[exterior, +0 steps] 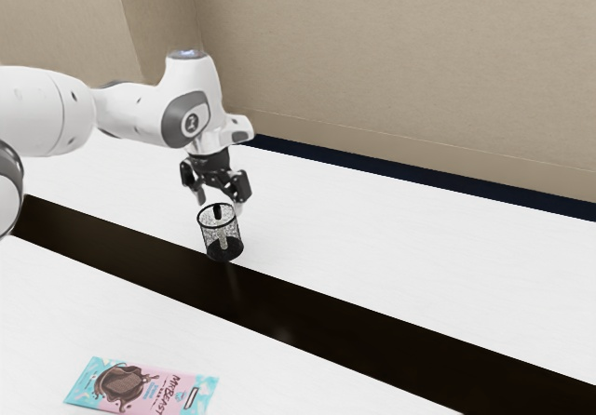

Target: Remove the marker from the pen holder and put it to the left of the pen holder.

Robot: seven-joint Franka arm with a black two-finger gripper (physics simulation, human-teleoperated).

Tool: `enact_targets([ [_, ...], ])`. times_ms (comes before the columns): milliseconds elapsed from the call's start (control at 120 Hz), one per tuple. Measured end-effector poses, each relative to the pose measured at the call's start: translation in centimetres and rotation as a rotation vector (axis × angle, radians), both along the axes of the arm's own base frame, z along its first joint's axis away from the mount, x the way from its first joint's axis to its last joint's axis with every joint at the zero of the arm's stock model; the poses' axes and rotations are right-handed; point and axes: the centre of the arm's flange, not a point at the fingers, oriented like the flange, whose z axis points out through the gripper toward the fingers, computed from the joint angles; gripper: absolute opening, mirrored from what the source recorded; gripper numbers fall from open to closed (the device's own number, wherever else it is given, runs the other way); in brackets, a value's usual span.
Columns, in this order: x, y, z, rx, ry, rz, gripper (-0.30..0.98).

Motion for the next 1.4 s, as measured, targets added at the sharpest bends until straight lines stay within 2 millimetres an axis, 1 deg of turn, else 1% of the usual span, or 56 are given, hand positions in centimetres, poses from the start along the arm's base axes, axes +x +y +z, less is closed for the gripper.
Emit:
enact_targets([
  [100,-0.3,0.2,-0.5,-0.002,-0.011,0.012,0.69],
  [342,0.0,0.5,-1.1,0.002,-0.032,0.028,0.68],
  [567,0.0,0.6,-0.4,0.006,-0.053,0.031,0.44],
  [667,-0.5,0.7,-0.5,0.005,-0.049,0.034,0.37],
  [808,-0.8,0.7,-0.7,0.004,-0.043,0.038,0.32],
  [875,-0.9,0.7,-0.8,0.004,-0.042,0.039,0.26],
  [1042,-0.9,0.8,-0.8,0.004,-0.041,0.042,0.08],
  [1225,-0.9,1.0,-0.8,0.012,-0.041,0.047,-0.03],
  [1275,-0.9,1.0,-0.3,0.014,-0.048,0.05,-0.04],
  [1400,-1.2,1.4,2.5,0.022,-0.088,0.061,-0.06],
])
